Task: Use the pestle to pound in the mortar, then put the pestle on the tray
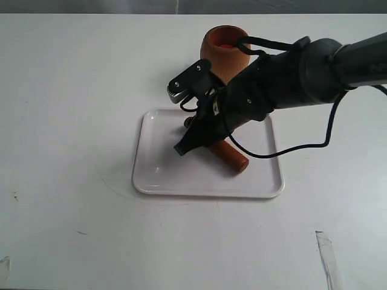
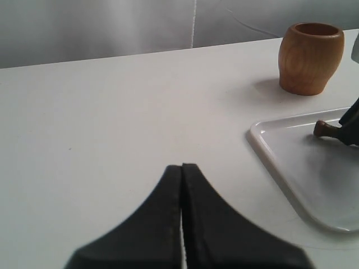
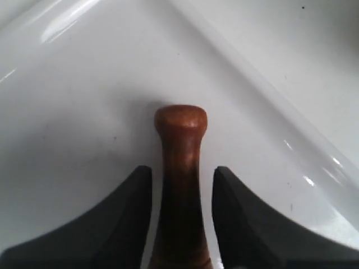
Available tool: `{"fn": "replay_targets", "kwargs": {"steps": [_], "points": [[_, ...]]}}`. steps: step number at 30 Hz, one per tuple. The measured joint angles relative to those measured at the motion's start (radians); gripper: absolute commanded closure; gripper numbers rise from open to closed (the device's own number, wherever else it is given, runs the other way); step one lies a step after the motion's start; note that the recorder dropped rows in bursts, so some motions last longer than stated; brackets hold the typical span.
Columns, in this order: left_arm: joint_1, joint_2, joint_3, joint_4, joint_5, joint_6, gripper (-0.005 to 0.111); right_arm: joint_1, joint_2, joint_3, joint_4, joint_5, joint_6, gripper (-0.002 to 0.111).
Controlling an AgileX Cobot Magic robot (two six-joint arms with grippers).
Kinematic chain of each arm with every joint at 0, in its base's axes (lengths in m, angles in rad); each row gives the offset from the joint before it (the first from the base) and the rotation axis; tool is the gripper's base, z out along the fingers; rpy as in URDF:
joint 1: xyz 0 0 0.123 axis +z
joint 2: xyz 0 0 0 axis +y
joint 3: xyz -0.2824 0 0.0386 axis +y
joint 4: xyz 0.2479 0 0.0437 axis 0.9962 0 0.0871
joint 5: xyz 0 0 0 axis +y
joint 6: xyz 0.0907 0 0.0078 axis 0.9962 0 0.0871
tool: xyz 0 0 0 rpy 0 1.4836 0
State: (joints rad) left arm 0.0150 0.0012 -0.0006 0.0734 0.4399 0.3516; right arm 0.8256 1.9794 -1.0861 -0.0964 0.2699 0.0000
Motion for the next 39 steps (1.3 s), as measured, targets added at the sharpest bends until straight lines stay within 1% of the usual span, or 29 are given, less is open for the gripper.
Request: {"fn": "replay_targets", "kwargs": {"steps": [6, 11, 13, 19, 20, 23, 27, 32, 39], "points": [[0.000, 0.000, 0.000, 0.000, 0.000, 0.000, 0.107, 0.000, 0.001, 0.000, 0.011, 0.006, 0.000, 0.069], [0.000, 0.000, 0.000, 0.000, 0.000, 0.000, 0.107, 0.000, -0.033, 0.000, 0.011, 0.006, 0.000, 0.074], [0.000, 0.000, 0.000, 0.000, 0.000, 0.000, 0.107, 0.000, -0.081, 0.000, 0.011, 0.008, 0.000, 0.079], [0.000, 0.000, 0.000, 0.000, 0.000, 0.000, 0.107, 0.000, -0.293, 0.000, 0.015, 0.012, 0.000, 0.105], [0.000, 0.000, 0.000, 0.000, 0.000, 0.000, 0.107, 0.000, -0.335, 0.000, 0.015, 0.019, 0.000, 0.108], [0.000, 0.000, 0.000, 0.000, 0.000, 0.000, 0.107, 0.000, -0.454, 0.000, 0.017, 0.068, 0.000, 0.108], [0.000, 0.000, 0.000, 0.000, 0.000, 0.000, 0.107, 0.020, -0.620, 0.002, 0.010, 0.197, 0.000, 0.108], [0.000, 0.000, 0.000, 0.000, 0.000, 0.000, 0.107, 0.091, -0.822, 0.002, -0.003, 0.364, 0.000, 0.108], [0.000, 0.000, 0.000, 0.000, 0.000, 0.000, 0.107, 0.181, -1.058, 0.008, -0.003, 0.469, 0.015, 0.108]]}}
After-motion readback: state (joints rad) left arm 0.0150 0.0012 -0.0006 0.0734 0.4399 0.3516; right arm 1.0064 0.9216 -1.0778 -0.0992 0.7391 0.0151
